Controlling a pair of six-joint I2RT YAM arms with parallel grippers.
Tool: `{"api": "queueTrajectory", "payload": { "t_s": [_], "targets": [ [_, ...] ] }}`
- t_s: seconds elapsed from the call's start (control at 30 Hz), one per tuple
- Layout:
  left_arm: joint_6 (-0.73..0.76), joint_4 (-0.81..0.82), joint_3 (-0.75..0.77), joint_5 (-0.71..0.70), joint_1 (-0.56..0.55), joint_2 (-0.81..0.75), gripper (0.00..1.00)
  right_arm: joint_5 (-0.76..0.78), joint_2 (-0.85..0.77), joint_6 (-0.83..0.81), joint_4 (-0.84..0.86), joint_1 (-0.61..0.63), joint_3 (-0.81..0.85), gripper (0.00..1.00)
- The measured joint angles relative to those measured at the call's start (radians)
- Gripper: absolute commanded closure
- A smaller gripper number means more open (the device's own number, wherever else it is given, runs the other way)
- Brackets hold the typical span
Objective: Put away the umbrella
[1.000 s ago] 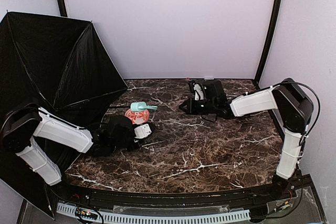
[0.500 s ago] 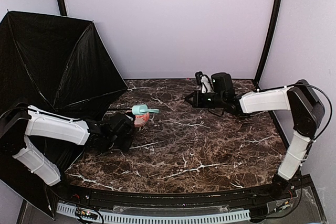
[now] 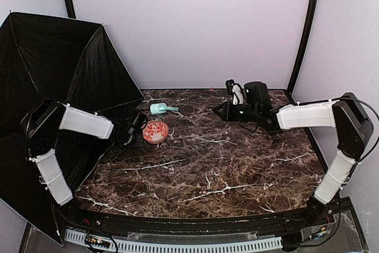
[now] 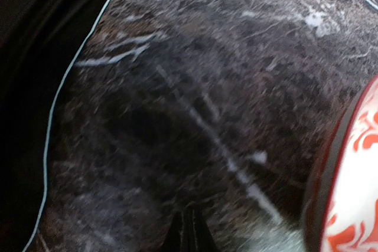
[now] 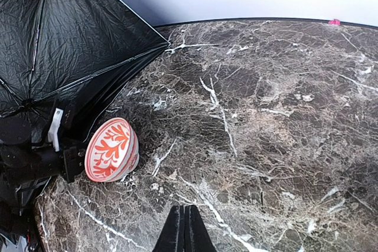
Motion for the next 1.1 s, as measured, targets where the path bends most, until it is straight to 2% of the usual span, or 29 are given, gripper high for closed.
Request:
{"api": "queueTrajectory", "payload": {
  "t_s": [0.13,0.3,0.53,0.8,1.1],
  "targets": [
    [0.004,0.050,0.092,0.001,0.012,0.090,1.00,0.010,-0.012,-0.001,-0.001,-0.005,-0.014,1.00],
    [0.057,0.147,0.090,0.015,0.030,0.115,1.00,0.030,-0.044,-0.009,-0.015,-0.012,-0.047,1.00],
    [0.193,0.277,0.116,0.122,0.015,0.165,1.00,0.060,-0.100,-0.015,-0.033,-0.016,-0.091,1.00],
    [0.330,0.311,0.298,0.232,-0.093,0.302,1.00,0.111,-0.200,-0.022,-0.064,-0.022,-0.157,1.00],
    [0.417,0.275,0.522,0.340,-0.265,0.448,1.00,0.257,-0.379,-0.013,-0.183,-0.045,-0.241,0.99]
  ]
}}
